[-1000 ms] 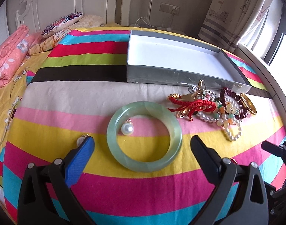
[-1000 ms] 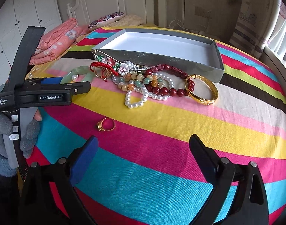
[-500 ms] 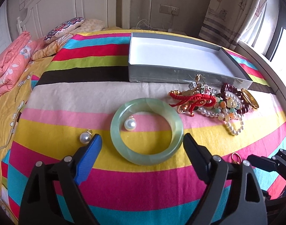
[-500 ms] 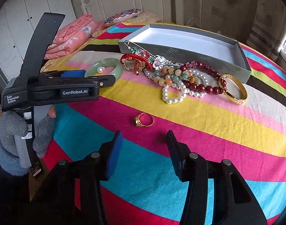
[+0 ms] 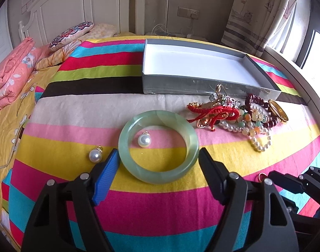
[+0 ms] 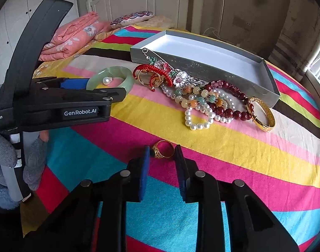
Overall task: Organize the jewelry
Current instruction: 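Grasp the gold ring with the right tool while the left tool keeps the jade bangle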
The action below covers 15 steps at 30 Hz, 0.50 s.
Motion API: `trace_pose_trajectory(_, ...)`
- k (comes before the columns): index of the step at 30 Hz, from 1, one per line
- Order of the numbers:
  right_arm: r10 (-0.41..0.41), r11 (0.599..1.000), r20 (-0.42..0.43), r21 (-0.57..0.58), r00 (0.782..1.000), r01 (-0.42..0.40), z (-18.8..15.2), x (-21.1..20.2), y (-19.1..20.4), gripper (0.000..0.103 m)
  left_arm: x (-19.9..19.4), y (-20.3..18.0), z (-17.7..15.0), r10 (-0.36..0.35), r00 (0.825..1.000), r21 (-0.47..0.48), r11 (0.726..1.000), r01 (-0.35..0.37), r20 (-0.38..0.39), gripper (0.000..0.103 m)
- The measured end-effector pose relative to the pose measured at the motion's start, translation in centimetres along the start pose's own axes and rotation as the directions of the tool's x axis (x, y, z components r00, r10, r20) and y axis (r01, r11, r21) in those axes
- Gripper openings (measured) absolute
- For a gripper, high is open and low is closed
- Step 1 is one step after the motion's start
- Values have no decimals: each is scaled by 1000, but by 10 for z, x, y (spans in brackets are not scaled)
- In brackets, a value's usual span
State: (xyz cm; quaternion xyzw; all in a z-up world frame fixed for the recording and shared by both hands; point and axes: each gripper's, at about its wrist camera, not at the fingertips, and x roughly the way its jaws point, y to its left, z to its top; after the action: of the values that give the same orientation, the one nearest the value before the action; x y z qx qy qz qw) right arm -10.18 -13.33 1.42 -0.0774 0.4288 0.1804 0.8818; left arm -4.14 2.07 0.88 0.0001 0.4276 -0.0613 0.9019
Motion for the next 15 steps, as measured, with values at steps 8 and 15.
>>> trace_pose_trajectory(8,40,999,57,31,998,-42,-4,-18,-15,26,-10,0,-1,3,999,-12,1000,-2,47,75)
trace_pose_trajectory(15,45,997,74,60,996,-49,-4,-23,-27,26,-20,6,-9,10,997,-21,1000,-9,72,75)
